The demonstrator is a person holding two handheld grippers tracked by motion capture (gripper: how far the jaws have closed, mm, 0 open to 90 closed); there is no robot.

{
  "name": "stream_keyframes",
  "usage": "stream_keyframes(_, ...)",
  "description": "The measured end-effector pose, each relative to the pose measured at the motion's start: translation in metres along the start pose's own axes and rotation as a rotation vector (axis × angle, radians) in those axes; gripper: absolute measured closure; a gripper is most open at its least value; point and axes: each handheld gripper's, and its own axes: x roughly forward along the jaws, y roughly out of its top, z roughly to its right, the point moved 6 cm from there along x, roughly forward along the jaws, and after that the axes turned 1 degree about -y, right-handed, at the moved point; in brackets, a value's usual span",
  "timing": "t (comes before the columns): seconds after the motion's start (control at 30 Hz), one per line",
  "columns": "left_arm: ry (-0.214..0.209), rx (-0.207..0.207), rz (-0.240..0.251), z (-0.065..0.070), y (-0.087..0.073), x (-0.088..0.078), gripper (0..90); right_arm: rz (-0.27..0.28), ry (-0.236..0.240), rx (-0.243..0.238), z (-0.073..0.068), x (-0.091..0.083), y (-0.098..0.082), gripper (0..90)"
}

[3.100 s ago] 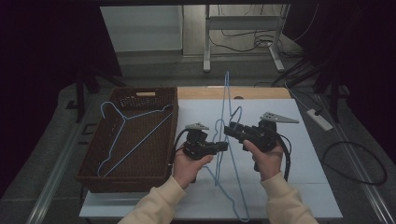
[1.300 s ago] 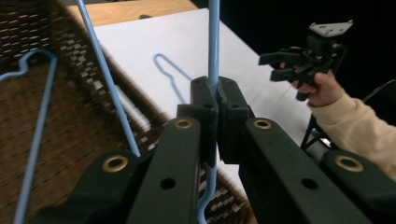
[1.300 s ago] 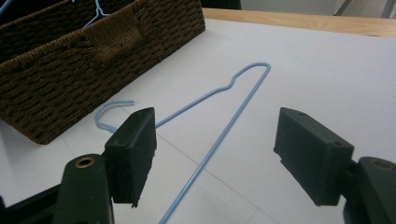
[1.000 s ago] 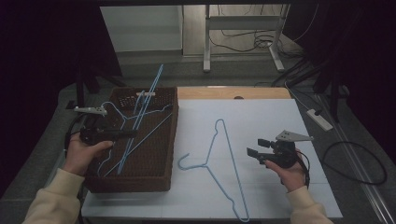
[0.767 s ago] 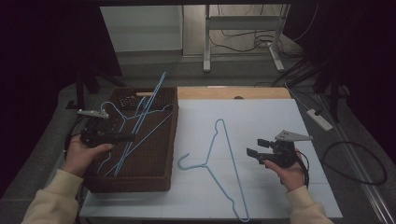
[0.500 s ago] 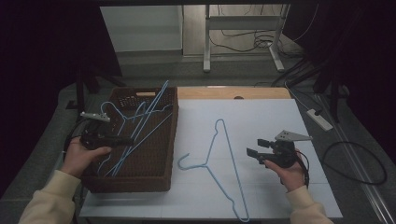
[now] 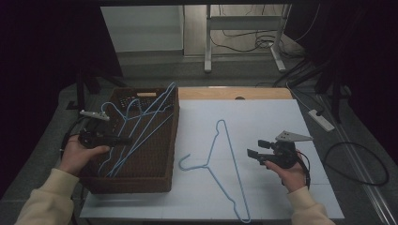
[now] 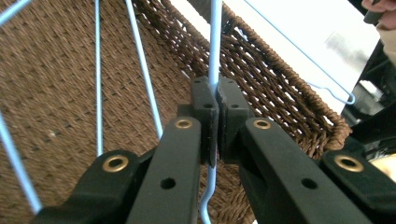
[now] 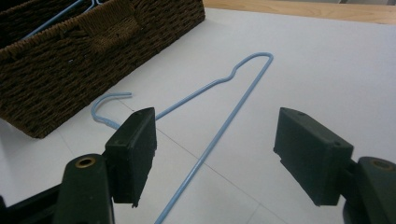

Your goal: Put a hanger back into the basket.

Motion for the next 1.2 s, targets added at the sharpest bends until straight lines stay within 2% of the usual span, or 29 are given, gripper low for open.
stream_keyframes(0.1,0.011,0.012,-0.037,-0.002,0.001,0.001,87.0,-0.002,0.001,-0.003,-0.001,0.001,0.000,30.1)
stream_keyframes(0.17,0.010,0.008,-0.045,-0.004,0.000,0.003,87.0,-0.003,0.001,-0.002,-0.001,0.001,0.000,30.1)
stream_keyframes(0.4,0.024,-0.033,-0.107,-0.020,-0.015,0.017,87.0,-0.004,0.003,0.002,0.000,0.001,-0.001,30.4)
stream_keyframes(0.5,0.036,-0.049,-0.132,-0.028,-0.021,0.025,86.9,-0.002,0.017,0.018,-0.001,0.001,0.000,30.3)
stream_keyframes(0.6,0.051,-0.060,-0.138,-0.033,-0.023,0.029,86.9,-0.005,0.016,0.018,-0.001,0.002,-0.001,30.3)
stream_keyframes(0.63,0.063,-0.065,-0.133,-0.035,-0.024,0.030,86.9,-0.008,0.015,0.017,-0.001,0.002,-0.001,30.2)
stream_keyframes(0.7,0.122,-0.065,-0.128,-0.039,-0.025,0.032,86.8,-0.008,0.014,0.016,-0.001,0.002,-0.001,30.1)
stream_keyframes(0.77,0.184,-0.070,-0.147,-0.042,-0.028,0.034,86.9,-0.011,0.011,0.021,0.000,0.002,-0.001,30.1)
stream_keyframes(0.87,0.252,-0.078,-0.144,-0.045,-0.029,0.034,86.8,-0.013,0.010,0.022,0.000,0.002,-0.002,30.0)
stream_keyframes(0.93,0.287,-0.089,-0.137,-0.048,-0.029,0.033,86.8,-0.011,0.012,0.018,0.000,0.003,-0.001,29.9)
stream_keyframes(0.97,0.287,-0.089,-0.137,-0.048,-0.029,0.033,86.8,-0.012,0.012,0.019,-0.001,0.003,-0.001,30.0)
stream_keyframes(1.03,0.348,-0.097,-0.135,-0.052,-0.029,0.032,86.8,-0.013,0.013,0.020,-0.001,0.003,-0.002,30.0)
stream_keyframes(1.13,0.391,-0.103,-0.145,-0.055,-0.029,0.033,86.7,-0.015,0.013,0.021,-0.001,0.004,-0.002,29.9)
stream_keyframes(1.2,0.439,-0.105,-0.161,-0.059,-0.030,0.034,86.6,-0.018,0.013,0.021,-0.001,0.004,-0.002,29.9)
